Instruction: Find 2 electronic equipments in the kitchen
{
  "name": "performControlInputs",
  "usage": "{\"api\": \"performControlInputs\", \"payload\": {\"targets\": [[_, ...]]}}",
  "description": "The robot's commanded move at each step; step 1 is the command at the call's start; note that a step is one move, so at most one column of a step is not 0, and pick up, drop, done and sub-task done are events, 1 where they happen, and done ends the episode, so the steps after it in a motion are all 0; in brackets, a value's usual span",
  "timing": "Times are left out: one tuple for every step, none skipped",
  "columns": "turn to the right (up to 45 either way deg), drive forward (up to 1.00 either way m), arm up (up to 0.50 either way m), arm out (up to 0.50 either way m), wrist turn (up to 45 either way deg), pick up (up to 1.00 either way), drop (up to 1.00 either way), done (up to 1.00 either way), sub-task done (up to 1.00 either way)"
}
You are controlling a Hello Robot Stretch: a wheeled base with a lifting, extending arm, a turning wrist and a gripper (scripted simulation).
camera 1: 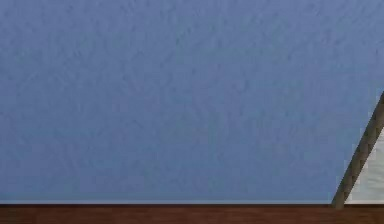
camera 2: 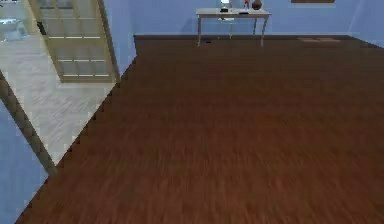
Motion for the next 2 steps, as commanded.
{"api": "performControlInputs", "payload": {"targets": [[45.0, 0.00, 0.00, 0.00, 0.0, 0.00, 0.00, 0.00, 0.00], [21.0, 0.00, 0.00, 0.00, 0.0, 0.00, 0.00, 0.00, 0.00]]}}
